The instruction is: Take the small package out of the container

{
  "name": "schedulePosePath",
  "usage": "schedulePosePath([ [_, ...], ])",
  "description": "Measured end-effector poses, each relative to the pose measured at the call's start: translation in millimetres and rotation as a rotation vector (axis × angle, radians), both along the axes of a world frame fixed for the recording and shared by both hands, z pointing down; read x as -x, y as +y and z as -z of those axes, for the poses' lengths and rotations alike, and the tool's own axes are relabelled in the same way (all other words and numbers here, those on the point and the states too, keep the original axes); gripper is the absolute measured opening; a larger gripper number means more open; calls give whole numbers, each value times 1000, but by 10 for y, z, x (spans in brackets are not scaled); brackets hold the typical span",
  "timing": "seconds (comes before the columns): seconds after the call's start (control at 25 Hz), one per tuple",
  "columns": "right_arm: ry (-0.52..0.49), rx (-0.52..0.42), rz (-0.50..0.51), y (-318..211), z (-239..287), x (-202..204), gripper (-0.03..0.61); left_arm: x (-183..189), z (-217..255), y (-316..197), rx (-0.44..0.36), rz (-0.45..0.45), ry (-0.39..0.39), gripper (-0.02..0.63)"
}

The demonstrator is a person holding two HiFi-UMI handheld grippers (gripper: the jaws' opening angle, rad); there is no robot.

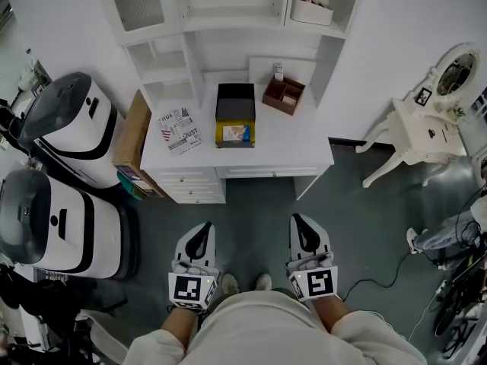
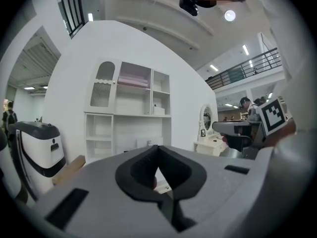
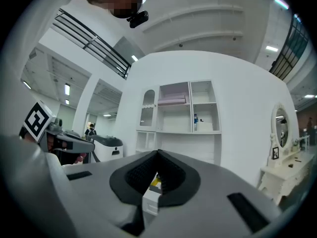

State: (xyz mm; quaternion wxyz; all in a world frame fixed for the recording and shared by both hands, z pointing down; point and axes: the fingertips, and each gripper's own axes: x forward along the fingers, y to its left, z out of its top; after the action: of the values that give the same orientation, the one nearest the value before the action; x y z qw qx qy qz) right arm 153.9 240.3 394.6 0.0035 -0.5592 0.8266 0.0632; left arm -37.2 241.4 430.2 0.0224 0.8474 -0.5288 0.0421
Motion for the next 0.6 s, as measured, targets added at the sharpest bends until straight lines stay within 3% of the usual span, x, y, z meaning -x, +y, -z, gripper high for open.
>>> schedulePosePath([
  [0.6,-5,0,18,-22,21,0,28,-19,21,3,-2,3,-5,8],
])
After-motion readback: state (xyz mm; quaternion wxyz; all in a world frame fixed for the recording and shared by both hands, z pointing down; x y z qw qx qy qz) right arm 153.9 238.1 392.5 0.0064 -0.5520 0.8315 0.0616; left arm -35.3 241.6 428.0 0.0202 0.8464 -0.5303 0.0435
